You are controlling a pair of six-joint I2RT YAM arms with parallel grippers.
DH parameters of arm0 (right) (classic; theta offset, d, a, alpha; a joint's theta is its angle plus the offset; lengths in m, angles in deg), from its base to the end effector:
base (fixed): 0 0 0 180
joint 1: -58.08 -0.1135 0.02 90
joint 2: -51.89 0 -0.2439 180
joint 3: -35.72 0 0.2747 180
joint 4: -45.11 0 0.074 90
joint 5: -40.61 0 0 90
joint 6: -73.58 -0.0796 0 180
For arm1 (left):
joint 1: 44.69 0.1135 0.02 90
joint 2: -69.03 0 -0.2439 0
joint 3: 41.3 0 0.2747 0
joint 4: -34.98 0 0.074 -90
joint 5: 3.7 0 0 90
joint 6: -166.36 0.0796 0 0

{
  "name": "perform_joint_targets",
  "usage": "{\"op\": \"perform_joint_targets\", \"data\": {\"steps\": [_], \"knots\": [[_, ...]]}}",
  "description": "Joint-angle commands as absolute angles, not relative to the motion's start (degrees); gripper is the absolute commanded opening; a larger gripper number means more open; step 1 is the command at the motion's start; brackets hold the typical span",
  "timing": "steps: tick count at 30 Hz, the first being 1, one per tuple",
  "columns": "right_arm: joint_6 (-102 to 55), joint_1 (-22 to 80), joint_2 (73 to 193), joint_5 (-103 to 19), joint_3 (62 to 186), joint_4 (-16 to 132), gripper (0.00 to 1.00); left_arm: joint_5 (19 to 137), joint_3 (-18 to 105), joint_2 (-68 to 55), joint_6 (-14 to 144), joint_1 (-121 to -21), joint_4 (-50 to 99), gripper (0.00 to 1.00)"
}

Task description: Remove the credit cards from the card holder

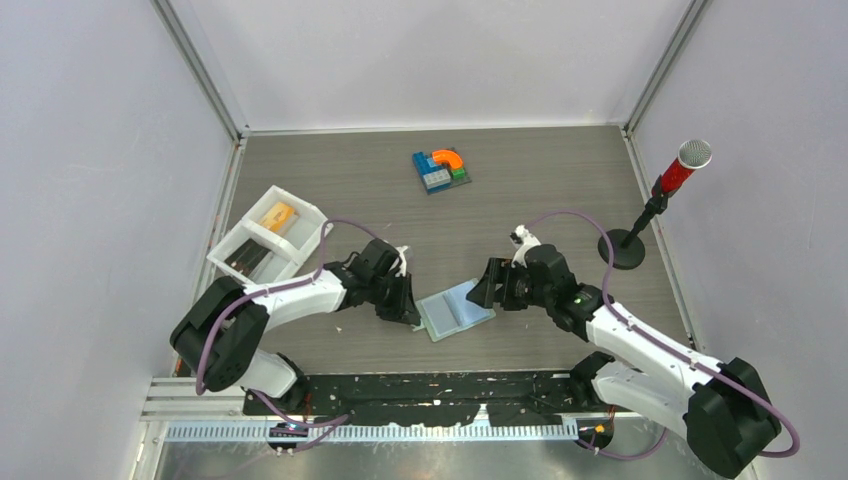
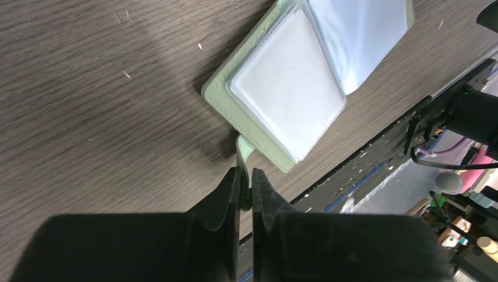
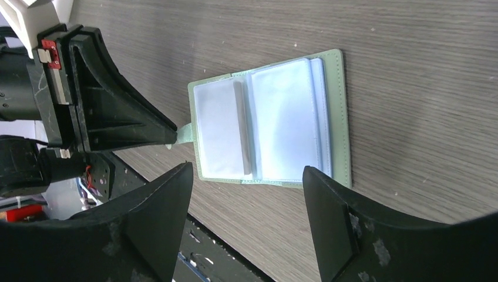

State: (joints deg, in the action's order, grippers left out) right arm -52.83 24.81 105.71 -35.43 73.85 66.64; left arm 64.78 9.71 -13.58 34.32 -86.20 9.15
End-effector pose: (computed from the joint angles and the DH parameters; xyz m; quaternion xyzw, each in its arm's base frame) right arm 0.2076 0.1592 0.1446 -0.0296 0.8903 0.3414 0.2999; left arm 0.2070 -0.2222 0.0867 0.0480 0.9432 -0.3172 0.0861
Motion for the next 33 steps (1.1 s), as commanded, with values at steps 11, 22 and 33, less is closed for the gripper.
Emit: {"op": "perform_joint_targets", "data": {"steps": [11, 22, 33], "knots": [[-52.3, 11.3, 115.4, -43.1, 82.6, 63.9, 0.83, 62.9, 8.1, -5.2, 33.3, -86.4, 13.7, 0.00], [-53.9, 6.4, 125.3, -43.9, 85.9, 62.5, 0.83, 61.3, 7.6, -2.9, 32.5, -86.5, 14.3, 0.00], [-53.8, 5.6, 128.7, -44.9, 85.4, 60.9, 0.63, 62.2, 6.5, -1.0, 32.5, -86.5, 13.3, 0.00]]}}
